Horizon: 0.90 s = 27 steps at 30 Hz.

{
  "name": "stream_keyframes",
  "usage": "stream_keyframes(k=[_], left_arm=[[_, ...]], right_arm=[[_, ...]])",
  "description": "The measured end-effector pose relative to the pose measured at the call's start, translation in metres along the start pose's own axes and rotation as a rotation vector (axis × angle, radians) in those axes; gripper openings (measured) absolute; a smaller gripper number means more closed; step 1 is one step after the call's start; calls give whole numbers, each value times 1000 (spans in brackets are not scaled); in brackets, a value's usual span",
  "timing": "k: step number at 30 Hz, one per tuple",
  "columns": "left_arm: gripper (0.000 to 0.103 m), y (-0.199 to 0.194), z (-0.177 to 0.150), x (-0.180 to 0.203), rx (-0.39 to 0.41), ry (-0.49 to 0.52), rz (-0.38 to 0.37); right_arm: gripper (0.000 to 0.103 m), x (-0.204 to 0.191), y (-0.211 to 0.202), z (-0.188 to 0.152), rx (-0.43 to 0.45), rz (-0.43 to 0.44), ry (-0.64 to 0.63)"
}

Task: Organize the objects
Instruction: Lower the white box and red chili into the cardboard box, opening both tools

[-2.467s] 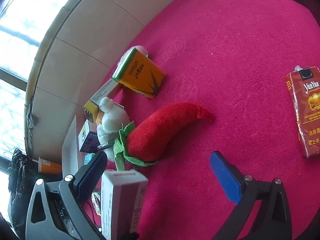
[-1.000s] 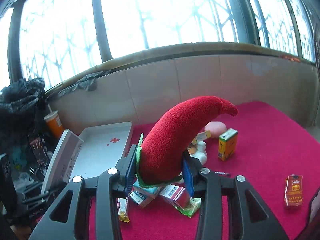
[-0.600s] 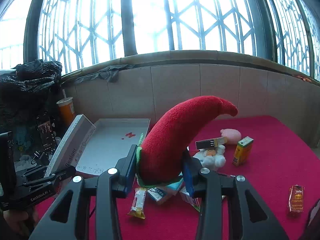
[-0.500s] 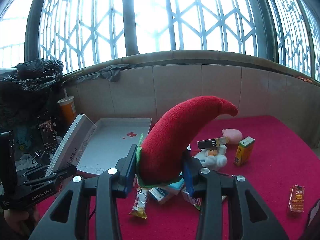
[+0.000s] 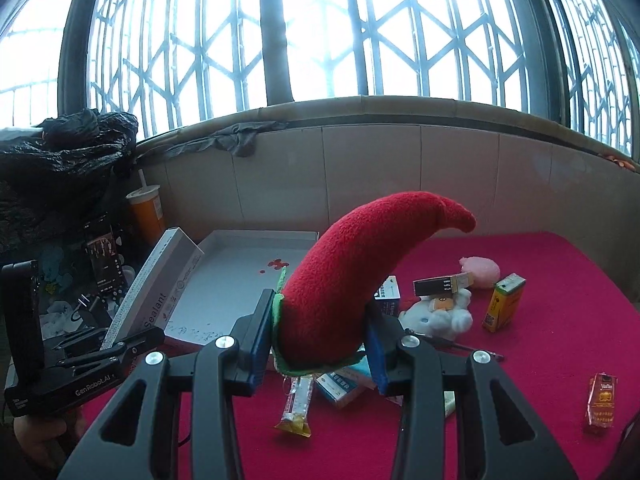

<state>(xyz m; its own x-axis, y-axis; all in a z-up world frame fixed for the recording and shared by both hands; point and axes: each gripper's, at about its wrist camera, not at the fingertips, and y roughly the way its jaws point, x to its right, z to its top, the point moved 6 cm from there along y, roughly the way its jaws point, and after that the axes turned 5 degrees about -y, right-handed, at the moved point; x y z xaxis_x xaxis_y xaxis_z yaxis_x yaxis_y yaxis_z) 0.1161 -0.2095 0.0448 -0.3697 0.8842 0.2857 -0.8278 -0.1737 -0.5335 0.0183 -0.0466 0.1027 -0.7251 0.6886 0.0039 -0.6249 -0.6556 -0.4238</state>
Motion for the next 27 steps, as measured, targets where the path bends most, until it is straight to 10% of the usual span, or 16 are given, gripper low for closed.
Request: stream_keyframes(k=[27], left_arm=[[28,29,48,-30,12,0,110]], right_arm=[[41,-54,59,42,-76,167,-20]])
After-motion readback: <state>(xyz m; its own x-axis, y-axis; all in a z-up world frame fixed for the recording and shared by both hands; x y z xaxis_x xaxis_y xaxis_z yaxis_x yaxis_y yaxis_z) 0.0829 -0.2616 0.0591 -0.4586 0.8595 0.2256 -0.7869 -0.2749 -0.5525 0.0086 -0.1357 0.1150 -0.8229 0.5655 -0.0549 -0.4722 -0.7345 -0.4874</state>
